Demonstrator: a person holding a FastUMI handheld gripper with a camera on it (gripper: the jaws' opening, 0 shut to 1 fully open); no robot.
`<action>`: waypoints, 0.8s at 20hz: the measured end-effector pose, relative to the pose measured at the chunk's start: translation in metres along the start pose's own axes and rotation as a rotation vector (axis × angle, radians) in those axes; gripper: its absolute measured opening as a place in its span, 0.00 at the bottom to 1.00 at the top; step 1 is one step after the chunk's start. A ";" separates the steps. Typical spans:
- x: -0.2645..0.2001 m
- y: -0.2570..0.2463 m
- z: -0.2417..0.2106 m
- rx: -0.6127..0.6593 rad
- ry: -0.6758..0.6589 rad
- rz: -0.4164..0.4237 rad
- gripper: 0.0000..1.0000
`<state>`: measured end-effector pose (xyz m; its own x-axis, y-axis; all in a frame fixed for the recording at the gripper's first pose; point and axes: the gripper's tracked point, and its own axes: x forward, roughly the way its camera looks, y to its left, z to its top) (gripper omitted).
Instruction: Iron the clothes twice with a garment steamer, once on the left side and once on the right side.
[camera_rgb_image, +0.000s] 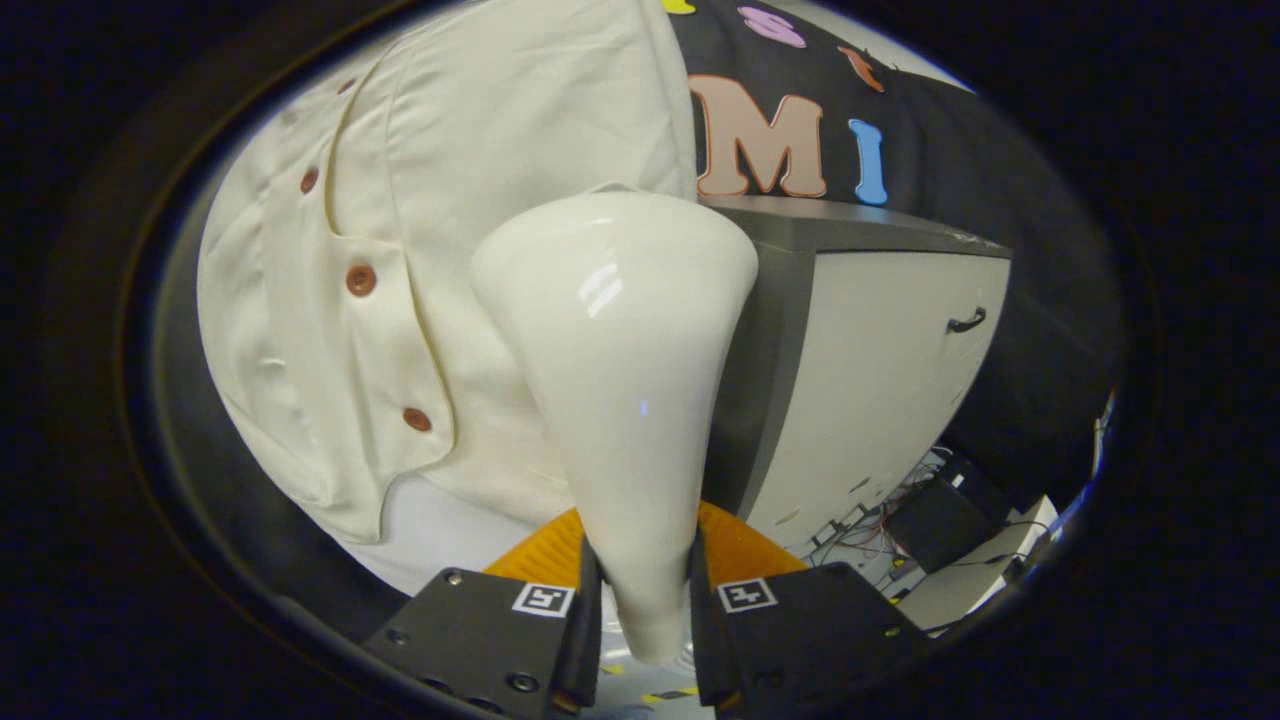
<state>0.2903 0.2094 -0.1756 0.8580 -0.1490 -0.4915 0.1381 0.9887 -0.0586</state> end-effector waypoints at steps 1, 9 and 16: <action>0.002 -0.001 -0.005 0.003 0.003 -0.003 0.38; 0.014 -0.013 -0.054 0.004 0.079 -0.028 0.38; 0.000 -0.015 -0.098 -0.026 0.187 -0.042 0.38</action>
<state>0.2399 0.1964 -0.2599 0.7444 -0.1871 -0.6410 0.1575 0.9821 -0.1037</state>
